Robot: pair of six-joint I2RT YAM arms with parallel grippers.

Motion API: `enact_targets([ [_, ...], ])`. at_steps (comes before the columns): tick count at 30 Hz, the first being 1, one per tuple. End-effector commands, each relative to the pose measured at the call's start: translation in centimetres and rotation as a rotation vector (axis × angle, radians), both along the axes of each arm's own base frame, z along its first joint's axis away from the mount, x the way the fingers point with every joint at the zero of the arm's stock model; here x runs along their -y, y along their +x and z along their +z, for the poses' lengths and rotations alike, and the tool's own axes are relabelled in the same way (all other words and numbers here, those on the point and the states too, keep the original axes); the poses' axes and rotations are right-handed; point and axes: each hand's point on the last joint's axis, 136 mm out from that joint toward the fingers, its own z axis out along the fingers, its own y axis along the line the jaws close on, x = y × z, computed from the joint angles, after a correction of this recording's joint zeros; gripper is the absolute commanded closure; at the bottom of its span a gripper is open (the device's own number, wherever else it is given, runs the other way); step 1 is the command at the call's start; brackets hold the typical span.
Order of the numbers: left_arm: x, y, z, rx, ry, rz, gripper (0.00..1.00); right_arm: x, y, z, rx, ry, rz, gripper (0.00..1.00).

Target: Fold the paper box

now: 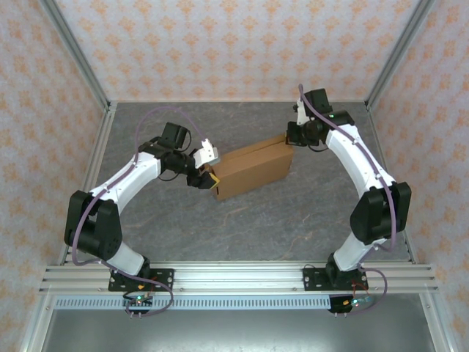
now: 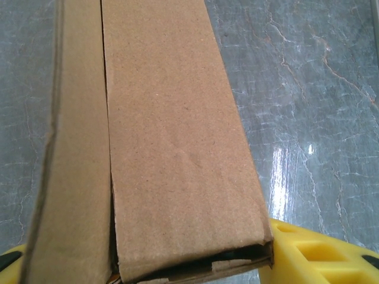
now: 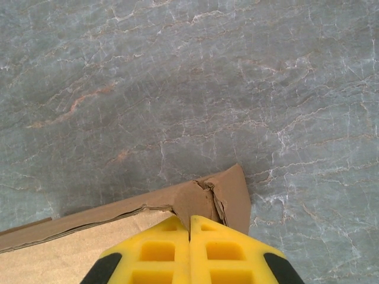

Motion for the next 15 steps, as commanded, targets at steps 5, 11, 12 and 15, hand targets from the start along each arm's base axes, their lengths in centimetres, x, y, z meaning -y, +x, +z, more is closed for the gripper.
enact_targets([
  [5,-0.72,1.37,-0.31,-0.004,0.057,0.07,0.43,2.42,-1.77,-2.84,-0.06,-0.034,-0.063,0.98],
  [11,-0.77,1.54,0.01,-0.005,0.051,0.083,0.38,2.65,-1.76,-2.85,-0.022,-0.04,-0.062,0.98],
  [12,-0.76,1.62,0.14,-0.002,0.05,0.087,0.36,2.66,-1.79,-2.78,-0.02,-0.043,-0.059,0.98],
  [15,-0.8,1.7,0.18,-0.007,0.049,0.098,0.33,2.71,-1.8,-2.73,-0.007,-0.055,-0.042,0.98],
])
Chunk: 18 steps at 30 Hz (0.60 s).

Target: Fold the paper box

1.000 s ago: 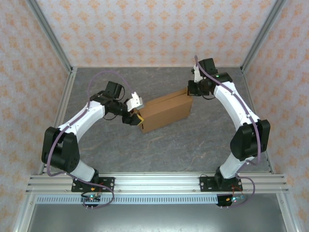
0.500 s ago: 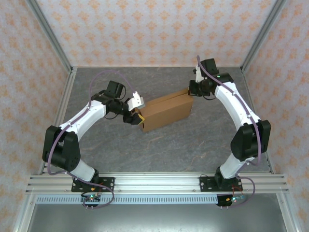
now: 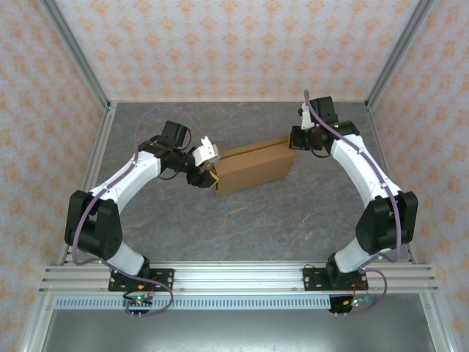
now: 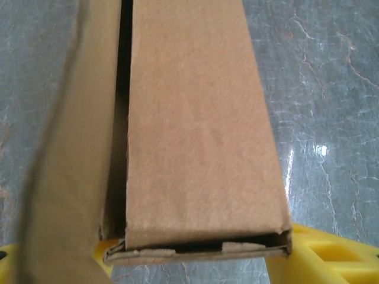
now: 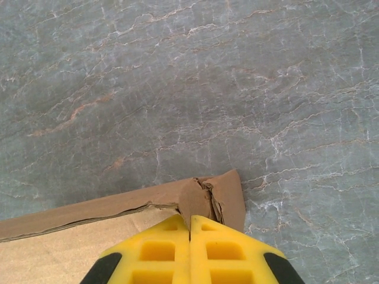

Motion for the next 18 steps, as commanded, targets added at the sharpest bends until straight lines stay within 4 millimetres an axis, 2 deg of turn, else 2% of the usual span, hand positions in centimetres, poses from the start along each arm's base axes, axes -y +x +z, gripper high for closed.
enact_targets([
  [1,-0.3,0.8,0.3,0.0,0.015,0.037,0.33,1.9,-1.3,-2.6,-0.078,-0.085,-0.029,0.98],
  [7,-0.3,1.0,0.2,-0.008,0.012,0.044,0.34,1.9,-1.3,-2.6,-0.081,-0.112,0.011,0.98],
  [11,-0.3,1.0,0.2,-0.011,0.016,0.05,0.34,1.6,-1.2,-1.7,-0.075,-0.099,0.003,0.98],
  [18,-1.0,0.8,0.0,-0.038,0.037,0.099,0.29,1.5,-1.3,-0.8,-0.065,-0.103,-0.027,0.98],
])
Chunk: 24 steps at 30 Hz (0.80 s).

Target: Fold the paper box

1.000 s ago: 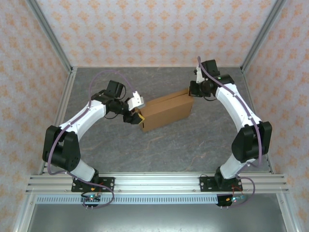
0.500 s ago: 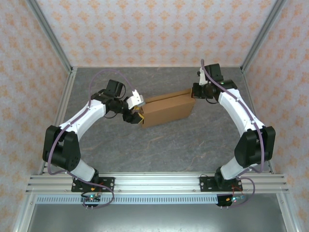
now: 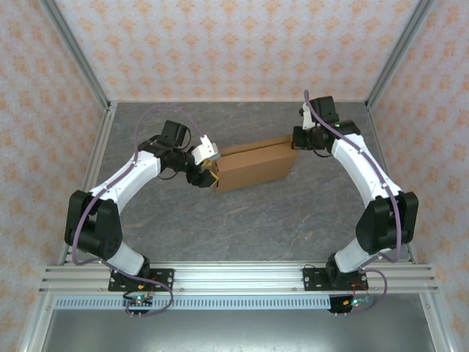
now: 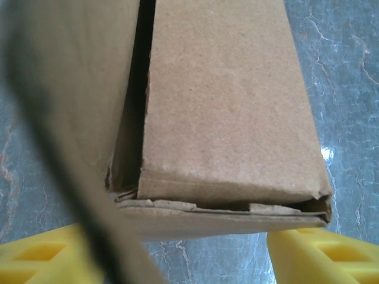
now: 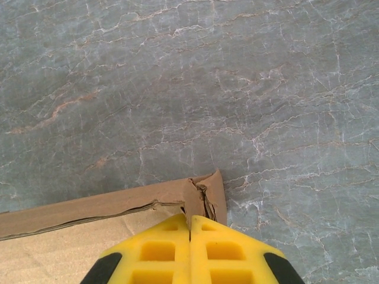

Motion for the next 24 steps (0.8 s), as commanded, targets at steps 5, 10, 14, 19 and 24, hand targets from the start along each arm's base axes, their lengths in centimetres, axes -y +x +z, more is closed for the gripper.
enact_targets([
  [5,-1.4,-0.8,0.2,-0.027,-0.002,0.073,0.25,0.4,-1.0,-0.7,-0.065,-0.053,-0.053,0.98],
  [10,-2.2,-0.9,1.2,-0.022,-0.037,0.146,0.25,0.2,-0.8,-0.5,-0.063,-0.066,-0.07,0.98],
  [14,-3.2,-0.6,1.3,-0.015,-0.031,0.217,0.25,-0.2,-0.8,-0.4,-0.063,-0.074,-0.068,0.98],
  [19,-3.7,-0.4,1.7,-0.026,-0.069,0.274,0.25,-0.6,-0.8,-0.6,-0.071,-0.09,-0.068,0.98],
  [24,-4.4,0.9,3.7,0.011,-0.127,0.41,0.3,-0.9,-0.6,-0.5,-0.07,-0.095,-0.065,0.98],
])
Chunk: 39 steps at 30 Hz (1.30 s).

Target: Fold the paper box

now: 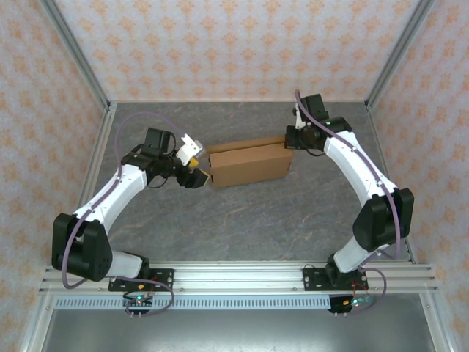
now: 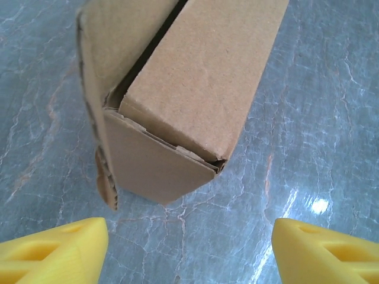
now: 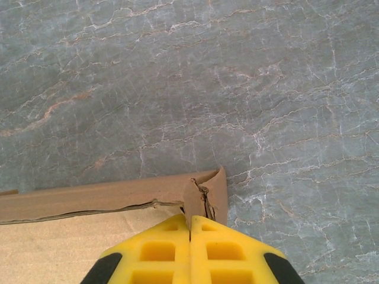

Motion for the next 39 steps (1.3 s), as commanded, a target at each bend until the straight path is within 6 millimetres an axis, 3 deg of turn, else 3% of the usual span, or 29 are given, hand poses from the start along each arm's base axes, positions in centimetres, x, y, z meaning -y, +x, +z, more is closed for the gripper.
enact_targets([
  [1,-1.2,2.0,2.7,0.067,-0.041,0.169,0.32,0.6,-0.5,-0.9,-0.051,-0.041,-0.03,0.98],
  [5,-2.0,3.4,3.7,0.068,-0.056,0.303,0.46,0.6,-0.6,-0.9,-0.051,-0.045,-0.031,0.99],
  [14,-1.0,5.0,3.9,0.055,0.06,0.282,0.48,0.6,-0.6,-0.8,-0.047,-0.045,-0.03,0.99],
  [19,-0.1,5.2,4.2,0.033,0.06,0.229,0.62,0.5,-0.6,-0.7,-0.045,-0.043,-0.03,0.99],
  [30,0.3,4.8,3.3,-0.022,0.071,0.211,0.81,0.5,-0.6,-0.6,-0.04,-0.043,-0.03,0.99],
  [34,0.5,5.0,3.7,-0.033,0.047,0.241,0.91,0.4,-0.7,-0.6,-0.039,-0.044,-0.031,0.99],
  [39,1.1,5.6,4.2,-0.069,0.001,0.328,0.97,0.2,-0.8,-0.3,-0.026,-0.045,-0.032,0.99],
])
